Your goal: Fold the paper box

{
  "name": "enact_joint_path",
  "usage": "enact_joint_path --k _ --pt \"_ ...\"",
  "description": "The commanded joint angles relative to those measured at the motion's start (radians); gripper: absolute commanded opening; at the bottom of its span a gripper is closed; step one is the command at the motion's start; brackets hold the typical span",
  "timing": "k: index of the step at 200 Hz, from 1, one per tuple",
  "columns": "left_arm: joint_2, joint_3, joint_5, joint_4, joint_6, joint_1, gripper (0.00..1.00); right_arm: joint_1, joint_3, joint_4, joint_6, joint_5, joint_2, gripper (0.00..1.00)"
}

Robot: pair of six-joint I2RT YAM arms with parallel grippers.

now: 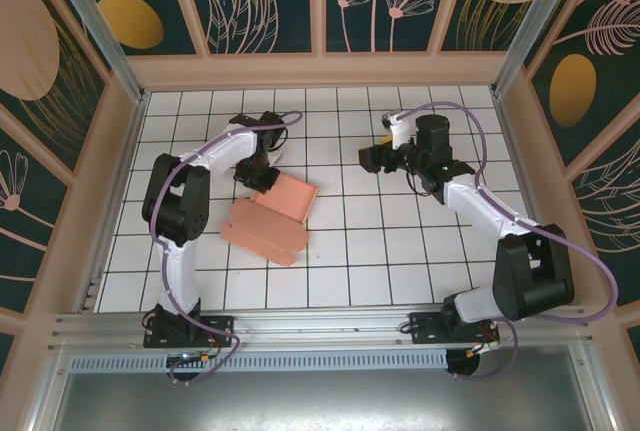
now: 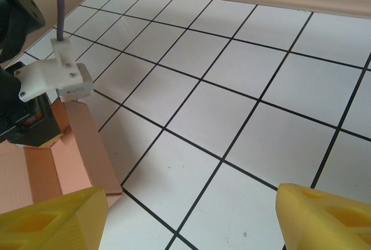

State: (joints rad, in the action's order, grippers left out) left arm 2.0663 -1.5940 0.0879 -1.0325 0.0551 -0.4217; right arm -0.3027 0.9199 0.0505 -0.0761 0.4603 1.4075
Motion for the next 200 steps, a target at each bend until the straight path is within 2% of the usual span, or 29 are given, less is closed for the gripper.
enact_joint_path --k 1,13,53,94,106,130,157,200 --pt "0.017 -0.059 -0.014 -0.063 -0.019 -0.002 0.29 0.003 -0.017 0.037 -0.021 -0.009 0.008 0.77" --pt "0.023 -0.085 -0.027 -0.063 -0.021 -0.001 0.37 0.002 -0.017 0.039 -0.022 -0.008 0.007 0.76" --pt "0.001 -0.114 -0.054 -0.037 -0.019 -0.004 0.54 0.0 -0.01 0.032 -0.022 -0.002 0.01 0.77" --pt "-0.115 -0.062 -0.14 0.126 -0.006 -0.003 0.69 -0.045 0.029 0.007 -0.041 -0.036 0.052 0.76" --pt "-0.128 -0.05 -0.137 0.152 0.007 -0.003 0.72 -0.059 0.042 0.006 -0.041 -0.044 0.067 0.76" --pt "-0.146 -0.022 -0.133 0.225 0.036 0.003 0.73 -0.094 0.061 0.006 -0.042 -0.059 0.088 0.76" --pt "-0.098 -0.022 -0.134 0.218 0.042 0.003 0.7 -0.12 0.071 0.007 -0.039 -0.068 0.106 0.77" --pt "-0.101 -0.023 -0.124 0.274 0.084 0.004 0.7 -0.142 0.068 0.011 -0.037 -0.052 0.096 0.76"
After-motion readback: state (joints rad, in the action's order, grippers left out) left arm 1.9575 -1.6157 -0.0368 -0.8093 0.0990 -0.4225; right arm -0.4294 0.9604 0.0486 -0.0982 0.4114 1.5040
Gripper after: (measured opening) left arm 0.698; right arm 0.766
